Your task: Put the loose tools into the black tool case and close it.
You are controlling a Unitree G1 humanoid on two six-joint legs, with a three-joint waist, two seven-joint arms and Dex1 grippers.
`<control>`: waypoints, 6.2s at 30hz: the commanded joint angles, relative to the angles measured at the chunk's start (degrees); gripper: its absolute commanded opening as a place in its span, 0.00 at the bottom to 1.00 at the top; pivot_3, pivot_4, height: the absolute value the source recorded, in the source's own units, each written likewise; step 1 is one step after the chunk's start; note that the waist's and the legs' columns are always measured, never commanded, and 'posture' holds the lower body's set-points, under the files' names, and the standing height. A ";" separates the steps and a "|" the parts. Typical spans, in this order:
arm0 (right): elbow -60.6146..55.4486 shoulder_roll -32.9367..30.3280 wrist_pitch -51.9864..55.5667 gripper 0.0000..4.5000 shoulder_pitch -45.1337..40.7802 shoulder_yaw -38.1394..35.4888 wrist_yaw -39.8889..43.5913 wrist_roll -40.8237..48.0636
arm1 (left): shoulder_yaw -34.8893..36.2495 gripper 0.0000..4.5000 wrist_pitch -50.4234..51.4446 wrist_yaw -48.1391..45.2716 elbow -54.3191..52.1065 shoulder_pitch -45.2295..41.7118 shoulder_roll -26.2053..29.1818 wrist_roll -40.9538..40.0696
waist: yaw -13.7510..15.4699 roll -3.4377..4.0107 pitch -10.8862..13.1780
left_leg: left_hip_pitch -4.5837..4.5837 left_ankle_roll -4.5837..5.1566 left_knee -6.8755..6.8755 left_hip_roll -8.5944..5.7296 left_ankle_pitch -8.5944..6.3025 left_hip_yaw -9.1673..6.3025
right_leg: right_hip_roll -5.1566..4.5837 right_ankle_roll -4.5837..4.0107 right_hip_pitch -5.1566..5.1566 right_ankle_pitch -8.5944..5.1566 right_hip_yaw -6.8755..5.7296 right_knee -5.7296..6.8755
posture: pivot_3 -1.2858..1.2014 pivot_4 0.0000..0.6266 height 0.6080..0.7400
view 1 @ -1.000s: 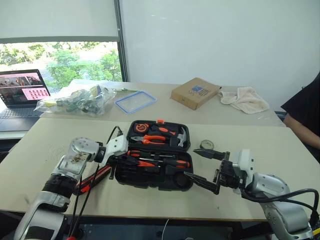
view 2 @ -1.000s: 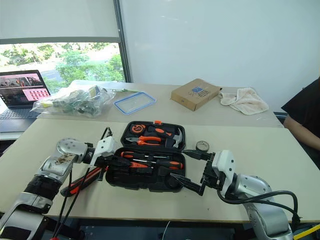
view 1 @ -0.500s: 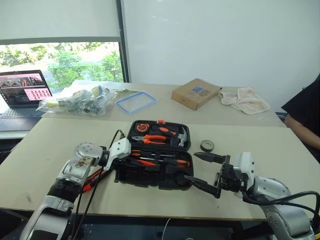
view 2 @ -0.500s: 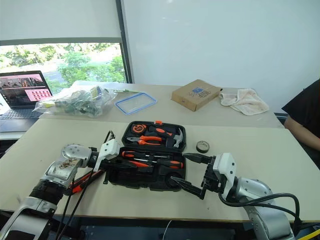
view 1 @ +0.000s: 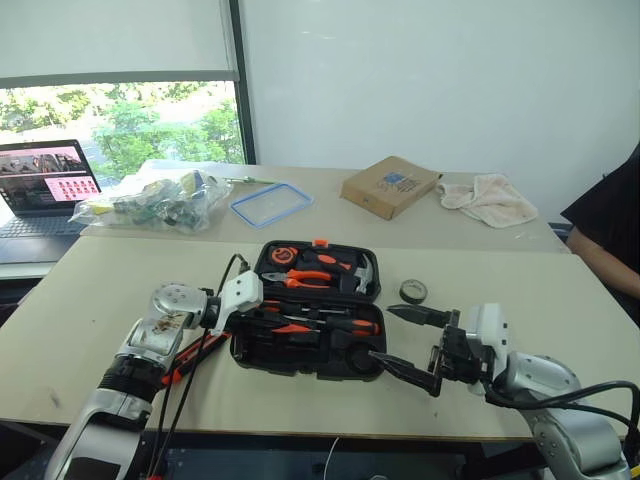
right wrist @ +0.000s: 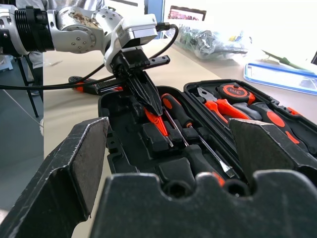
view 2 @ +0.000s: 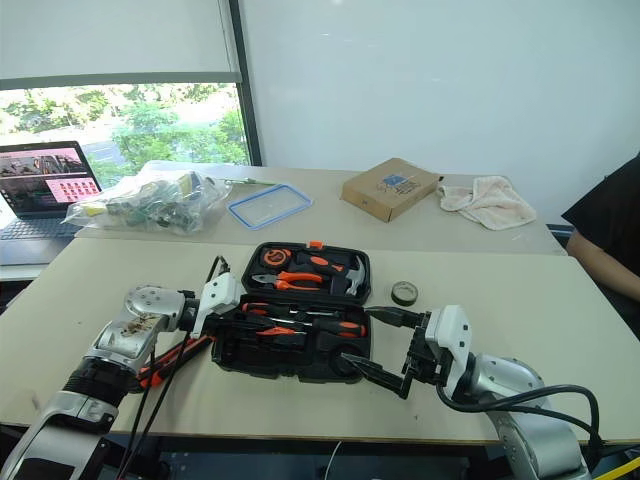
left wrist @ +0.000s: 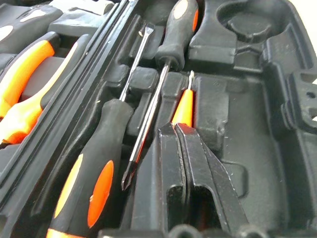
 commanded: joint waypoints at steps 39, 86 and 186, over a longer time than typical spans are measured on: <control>7.68 1.72 -11.19 1.00 -4.21 -0.06 6.74 -1.22 | 45.13 0.98 10.94 16.18 -18.84 48.31 10.68 -25.36 | 0.25 0.05 0.07 | 0.04 -0.04 -0.09 0.09 -0.02 -0.01 | -0.37 -0.01 -0.07 -0.02 -0.17 0.00 | 0.52 0.24 1.00; 2.12 -3.43 -7.08 1.00 2.00 -4.26 4.89 0.28 | -7.53 0.36 9.22 -4.21 -17.19 0.30 9.47 -2.03 | -0.26 0.16 0.21 | 0.03 -0.33 -0.28 -0.05 0.14 0.04 | 0.16 -0.14 -0.06 -0.06 -0.06 -0.01 | 0.52 0.24 1.00; 6.79 -4.56 -10.76 1.00 22.29 -20.38 -1.42 -5.84 | 20.23 0.68 1.26 -3.90 -11.89 22.46 9.05 -19.64 | -0.38 0.60 -0.17 | 0.90 0.32 -0.25 0.05 -0.48 0.33 | 0.10 0.29 0.46 -0.36 0.89 -0.04 | 0.52 0.24 1.00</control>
